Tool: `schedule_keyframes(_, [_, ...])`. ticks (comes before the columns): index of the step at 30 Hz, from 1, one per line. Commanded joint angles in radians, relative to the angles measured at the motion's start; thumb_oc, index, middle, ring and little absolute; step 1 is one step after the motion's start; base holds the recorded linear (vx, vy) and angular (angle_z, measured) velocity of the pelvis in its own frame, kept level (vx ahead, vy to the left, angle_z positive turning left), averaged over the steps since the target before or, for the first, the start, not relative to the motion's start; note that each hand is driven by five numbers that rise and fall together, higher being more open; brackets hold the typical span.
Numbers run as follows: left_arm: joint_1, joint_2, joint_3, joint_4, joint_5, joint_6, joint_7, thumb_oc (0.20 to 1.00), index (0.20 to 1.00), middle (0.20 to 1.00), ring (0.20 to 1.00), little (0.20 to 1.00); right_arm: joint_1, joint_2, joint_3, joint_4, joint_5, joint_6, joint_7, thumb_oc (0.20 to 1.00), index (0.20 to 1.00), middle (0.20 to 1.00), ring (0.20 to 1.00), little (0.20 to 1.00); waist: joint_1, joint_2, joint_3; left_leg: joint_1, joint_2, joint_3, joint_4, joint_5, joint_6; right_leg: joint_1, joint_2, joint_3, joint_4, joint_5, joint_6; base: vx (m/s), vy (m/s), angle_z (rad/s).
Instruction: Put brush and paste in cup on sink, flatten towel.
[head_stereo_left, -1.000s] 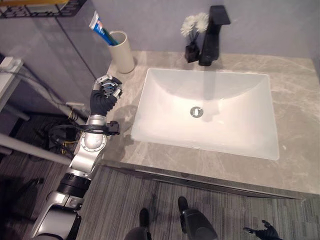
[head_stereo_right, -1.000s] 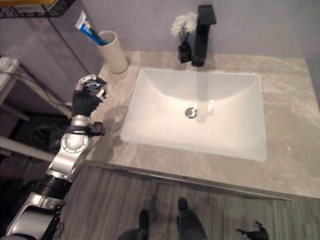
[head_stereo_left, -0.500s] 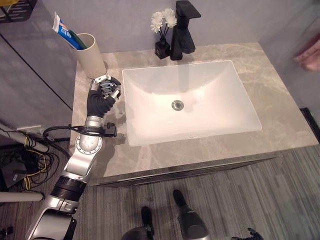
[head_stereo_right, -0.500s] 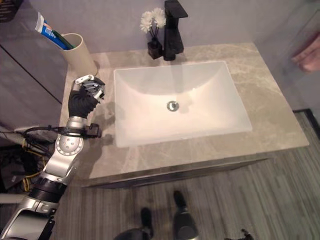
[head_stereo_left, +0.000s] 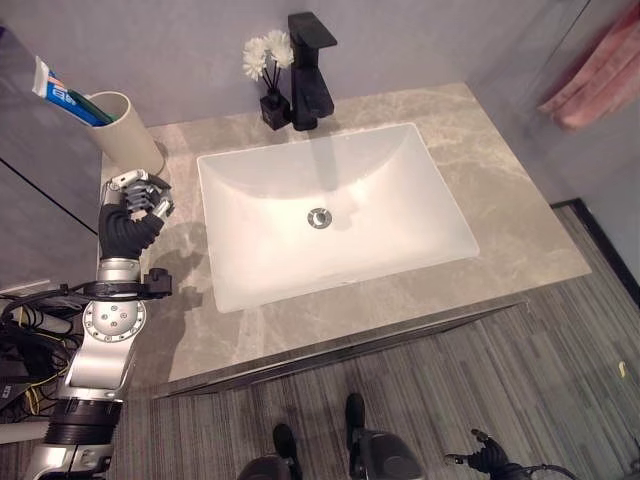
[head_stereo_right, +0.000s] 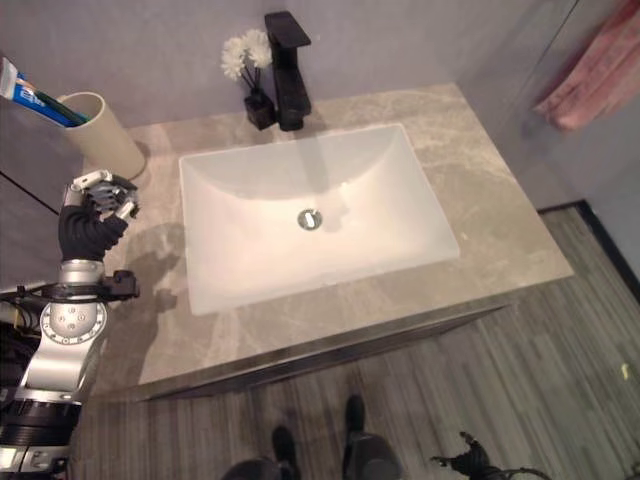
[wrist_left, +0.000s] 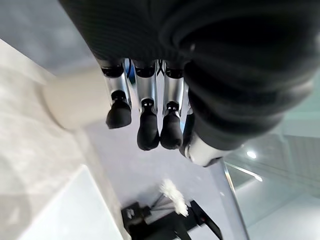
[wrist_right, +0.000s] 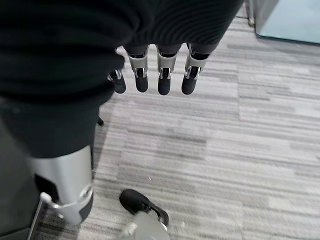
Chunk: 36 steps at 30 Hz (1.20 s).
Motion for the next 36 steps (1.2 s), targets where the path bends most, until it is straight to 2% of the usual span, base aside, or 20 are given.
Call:
schedule_keyframes(1, [0.025,0.023,0.043,0.051,0.024,-0.009,0.026,0.2,0.2,0.2,0.2,0.2,0.059,-0.065,-0.023,0.038,0.036,-0.008,-0.006,1.0,1.0,1.0,1.0,1.0,0.004,-0.029,-0.1,-0.061,0.015,-0.055,0.196,0.009,-0.039,-0.026,0.021,0.063,0.127,-0.085,0.008,0.09,-0.246,0.34])
schedule_keyframes(3, [0.038,0.021,0.057,0.075,0.021,-0.003,0.024,0.2,0.2,0.2,0.2,0.2,0.062,-0.086,-0.051,0.041,0.06,-0.009,-0.009,1.0,1.0,1.0,1.0,1.0,0.008,-0.039,-0.088,-0.128,0.019,-0.073,0.348,0.048,-0.061,0.003,0.026,0.069,0.109,-0.084,-0.014,0.07,-0.185,0.21])
schedule_keyframes(5, [0.048,0.005,0.062,0.082,0.006,-0.009,0.029,0.2,0.2,0.2,0.2,0.2,0.065,-0.1,-0.077,0.05,0.077,-0.006,-0.015,1.0,1.0,1.0,1.0,1.0,0.014,-0.035,-0.081,-0.173,-0.003,-0.099,0.375,0.064,-0.063,0.024,0.021,0.074,0.09,-0.085,-0.016,0.09,-0.065,-0.01])
schedule_keyframes(6, [0.056,0.002,0.069,0.084,0.013,-0.005,0.031,0.2,0.2,0.2,0.2,0.2,0.063,-0.107,-0.091,0.058,0.084,-0.005,-0.019,1.0,1.0,1.0,1.0,1.0,0.02,-0.031,-0.078,-0.205,-0.027,-0.117,0.338,0.053,-0.056,0.031,0.017,0.083,0.079,-0.084,-0.012,0.09,0.016,-0.01])
schedule_keyframes(8, [0.079,-0.004,0.084,0.076,0.016,-0.007,0.038,0.2,0.2,0.2,0.2,0.2,0.065,-0.116,-0.094,0.061,0.083,-0.004,-0.021,1.0,1.0,1.0,1.0,1.0,0.027,-0.026,-0.082,-0.224,-0.029,-0.134,0.242,0.052,-0.04,0.041,0.016,0.104,0.064,-0.086,-0.002,0.14,0.079,-0.02])
schedule_keyframes(9, [0.089,-0.007,0.087,0.075,0.022,-0.007,0.044,0.2,0.2,0.2,0.2,0.2,0.07,-0.12,-0.094,0.065,0.077,-0.004,-0.022,1.0,1.0,1.0,1.0,1.0,0.035,-0.021,-0.084,-0.236,-0.019,-0.156,0.181,0.083,-0.043,0.051,0.018,0.119,0.058,-0.089,0.002,0.26,0.167,-0.32])
schedule_keyframes(10, [0.094,-0.012,0.086,0.074,0.029,-0.003,0.059,0.2,0.2,0.2,0.2,0.2,0.072,-0.127,-0.098,0.063,0.072,-0.003,-0.029,1.0,1.0,1.0,1.0,1.0,0.04,-0.011,-0.082,-0.258,0.018,-0.185,0.122,0.144,-0.063,0.064,0.01,0.135,0.062,-0.098,0.012,0.21,0.134,-0.42])
schedule_keyframes(12, [0.091,-0.01,0.084,0.078,0.035,-0.005,0.066,0.2,0.2,0.2,0.2,0.2,0.075,-0.128,-0.101,0.062,0.075,-0.004,-0.029,1.0,1.0,1.0,1.0,1.0,0.042,-0.007,-0.081,-0.259,0.027,-0.199,0.109,0.162,-0.069,0.066,0.005,0.147,0.07,-0.103,0.014,0.13,0.09,-0.37])
schedule_keyframes(14, [0.098,-0.009,0.093,0.075,0.042,-0.001,0.07,0.2,0.2,0.2,0.2,0.2,0.073,-0.125,-0.1,0.063,0.077,-0.004,-0.029,1.0,1.0,1.0,1.0,1.0,0.046,-0.003,-0.086,-0.249,0.023,-0.219,0.113,0.149,-0.066,0.069,0.001,0.166,0.074,-0.111,0.019,0.15,0.124,-0.51])
schedule_keyframes(17, [0.113,-0.022,0.103,0.075,0.054,0.0,0.074,0.2,0.2,0.2,0.2,0.2,0.083,-0.116,-0.1,0.069,0.069,-0.005,-0.026,1.0,1.0,1.0,1.0,1.0,0.042,0.01,-0.108,-0.212,0.019,-0.196,0.067,0.142,-0.057,0.087,-0.009,0.18,0.073,-0.123,0.03,0.2,0.172,-0.6])
schedule_keyframes(18, [0.115,-0.027,0.102,0.08,0.063,0.005,0.076,0.2,0.2,0.2,0.2,0.2,0.085,-0.109,-0.103,0.075,0.063,-0.001,-0.024,1.0,1.0,1.0,1.0,1.0,0.036,0.015,-0.117,-0.197,0.011,-0.183,0.061,0.137,-0.052,0.092,-0.021,0.183,0.076,-0.123,0.039,0.28,0.339,-0.39])
schedule_keyframes(19, [0.122,-0.019,0.104,0.09,0.087,0.018,0.068,0.2,0.2,0.2,0.2,0.2,0.091,-0.091,-0.107,0.079,0.058,0.004,-0.018,1.0,1.0,1.0,1.0,1.0,0.036,0.021,-0.134,-0.166,-0.016,-0.156,0.047,0.116,-0.032,0.098,-0.053,0.199,0.084,-0.118,0.061,0.31,0.392,-0.32])
schedule_keyframes(24, [0.109,-0.015,0.106,0.145,0.16,0.06,0.092,0.2,0.2,0.2,0.2,0.2,0.084,-0.039,-0.036,0.042,0.004,0.008,0.003,1.0,1.0,1.0,1.0,1.0,0.051,0.015,-0.159,-0.138,-0.044,-0.123,0.023,0.088,-0.005,0.078,-0.092,0.213,0.09,-0.088,0.092,0.13,0.188,-0.25])
schedule_keyframes(29, [0.108,-0.029,0.102,0.146,0.2,0.079,0.099,0.2,0.2,0.2,0.2,0.2,0.07,-0.004,0.027,0.01,-0.01,0.002,0.026,1.0,1.0,1.0,1.0,1.0,0.071,0.006,-0.171,-0.128,-0.049,-0.139,-0.006,0.1,-0.002,0.077,-0.091,0.201,0.102,-0.1,0.094,0.05,0.003,-0.03])
schedule_keyframes(33, [0.124,-0.039,0.085,0.12,0.239,0.098,0.086,0.2,0.2,0.2,0.2,0.2,0.011,0.007,0.117,-0.028,-0.049,0.0,0.044,1.0,1.0,1.0,1.0,1.0,0.102,-0.011,-0.178,-0.107,-0.04,-0.176,-0.052,0.133,-0.015,0.093,-0.075,0.17,0.111,-0.132,0.077,0.03,-0.075,0.24])
schedule_keyframes(36, [0.129,-0.045,0.075,0.115,0.242,0.104,0.085,0.2,0.2,0.2,0.2,0.2,-0.023,0.007,0.128,-0.029,-0.039,0.001,0.04,1.0,1.0,1.0,1.0,1.0,0.113,-0.022,-0.177,-0.104,-0.033,-0.206,-0.07,0.159,-0.031,0.106,-0.063,0.135,0.113,-0.147,0.068,-0.01,-0.105,0.43])
